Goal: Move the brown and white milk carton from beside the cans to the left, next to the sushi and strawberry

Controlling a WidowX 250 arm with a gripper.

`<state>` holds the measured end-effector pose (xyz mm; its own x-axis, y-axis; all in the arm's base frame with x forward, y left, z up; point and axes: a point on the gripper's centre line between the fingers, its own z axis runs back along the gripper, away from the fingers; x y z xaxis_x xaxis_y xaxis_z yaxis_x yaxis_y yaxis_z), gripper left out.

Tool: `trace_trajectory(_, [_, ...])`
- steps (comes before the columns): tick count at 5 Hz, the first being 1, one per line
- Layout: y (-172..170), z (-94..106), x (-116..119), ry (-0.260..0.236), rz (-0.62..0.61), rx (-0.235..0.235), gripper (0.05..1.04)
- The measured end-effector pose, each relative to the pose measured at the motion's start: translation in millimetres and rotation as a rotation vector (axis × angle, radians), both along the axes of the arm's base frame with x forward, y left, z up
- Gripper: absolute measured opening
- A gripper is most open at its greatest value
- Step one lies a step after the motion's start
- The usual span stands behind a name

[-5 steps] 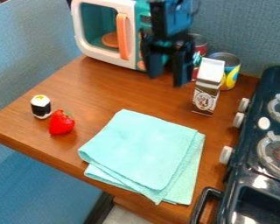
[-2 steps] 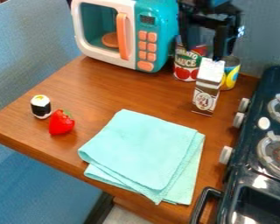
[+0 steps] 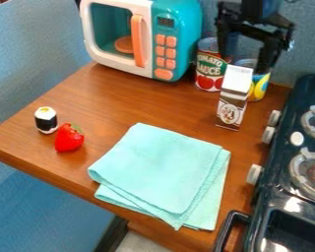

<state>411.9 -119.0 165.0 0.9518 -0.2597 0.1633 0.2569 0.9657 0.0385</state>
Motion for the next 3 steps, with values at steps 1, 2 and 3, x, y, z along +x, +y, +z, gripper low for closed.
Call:
trace_trajectory(1, [2.0, -5.5, 9.2, -0.059, 0.105, -0.008, 1.001])
trace_trajectory(2, [2.7, -5.5, 12.4, -0.078, 0.179, -0.024, 1.001])
trace_trajectory(3, [2.2, -6.2, 16.4, -0.085, 0.223, -0.036, 1.001])
